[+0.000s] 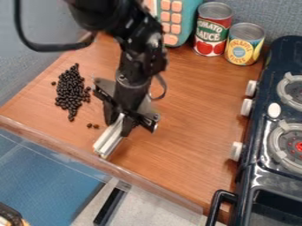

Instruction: Sweep into pile

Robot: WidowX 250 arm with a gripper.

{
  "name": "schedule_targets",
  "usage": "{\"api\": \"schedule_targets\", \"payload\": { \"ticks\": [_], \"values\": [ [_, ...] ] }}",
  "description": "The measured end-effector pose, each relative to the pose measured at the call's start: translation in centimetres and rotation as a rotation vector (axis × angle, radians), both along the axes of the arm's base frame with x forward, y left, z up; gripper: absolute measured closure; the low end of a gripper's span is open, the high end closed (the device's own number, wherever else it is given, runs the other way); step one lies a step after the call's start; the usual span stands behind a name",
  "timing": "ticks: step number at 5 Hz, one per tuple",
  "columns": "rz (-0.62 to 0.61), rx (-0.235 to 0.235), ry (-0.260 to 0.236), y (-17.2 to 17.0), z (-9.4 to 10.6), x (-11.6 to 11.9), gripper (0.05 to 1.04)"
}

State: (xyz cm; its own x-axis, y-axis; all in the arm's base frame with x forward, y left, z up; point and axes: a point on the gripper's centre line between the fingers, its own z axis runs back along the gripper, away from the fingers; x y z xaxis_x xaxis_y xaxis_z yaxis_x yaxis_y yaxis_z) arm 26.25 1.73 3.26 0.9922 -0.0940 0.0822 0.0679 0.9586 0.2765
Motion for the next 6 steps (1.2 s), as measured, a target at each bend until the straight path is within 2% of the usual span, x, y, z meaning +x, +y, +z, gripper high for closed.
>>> {"api": "schedule_targets", "payload": {
  "ticks": [1,3,4,6],
  "values": [
    [0.004,0.027,0.03,0.2,-1.4,0.8,0.729],
    [0.032,0.036,0.038,1.2,-1.7,0.9,0.729],
    [0.072,0.041,0.007,3.8,-1.4,1.8,0.729],
    [0.109,0.066,0.025,7.9,-1.1,1.9,0.729]
  ]
}}
